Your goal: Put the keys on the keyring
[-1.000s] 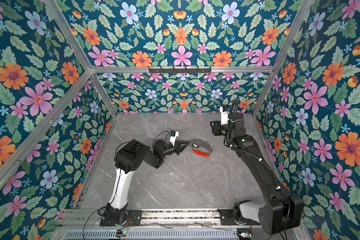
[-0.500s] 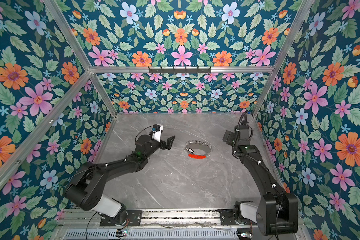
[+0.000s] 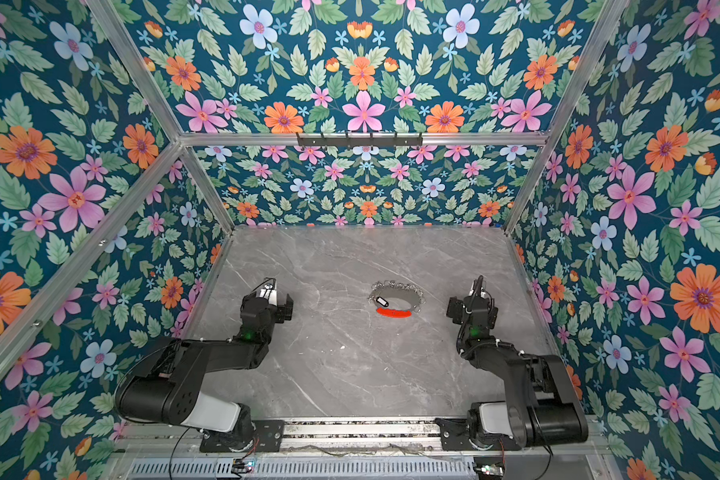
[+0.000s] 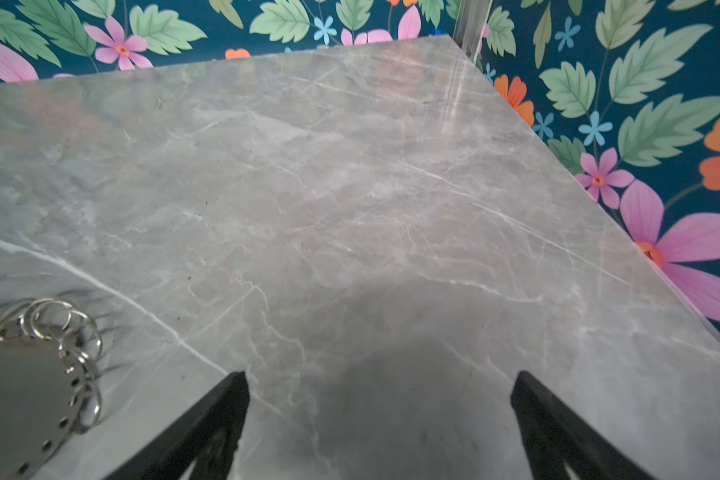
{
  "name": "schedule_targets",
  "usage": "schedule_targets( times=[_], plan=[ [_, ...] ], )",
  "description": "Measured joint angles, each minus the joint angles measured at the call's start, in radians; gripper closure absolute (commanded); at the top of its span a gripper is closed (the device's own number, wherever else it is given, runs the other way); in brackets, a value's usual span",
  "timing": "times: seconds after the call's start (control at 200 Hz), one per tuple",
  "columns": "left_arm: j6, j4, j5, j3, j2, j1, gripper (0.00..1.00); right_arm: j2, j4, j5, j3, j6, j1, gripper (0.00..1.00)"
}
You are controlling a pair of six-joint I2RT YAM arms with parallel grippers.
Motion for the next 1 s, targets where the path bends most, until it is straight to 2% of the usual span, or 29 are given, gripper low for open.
schedule_targets(
  times=[0.095,0.17,0.245,0.36,1.001],
  plan=[
    [-0.029,0.083,0.028,-0.003,0.034,0.062,0.0,0.02,0.044,-0.019,-0.011,-0.006,-0.017,0.01],
    [-0.076,0.174,0.057,-0.034,0.058,0.133,0.0,0.068,0.18,-0.032,-0.034,-0.01,-0.031,0.01],
    [-0.107,0.262,0.084,-0.082,0.107,0.175,0.0,0.07,0.166,-0.07,-0.043,-0.016,-0.033,0.01],
    [-0.121,0.291,0.159,-0.068,0.111,0.178,0.0,0.072,0.22,-0.105,-0.04,-0.034,-0.033,0.01],
    [-0.14,0.299,0.199,-0.047,0.111,0.185,0.0,0.077,0.249,-0.148,-0.032,-0.038,-0.042,0.01]
  ],
)
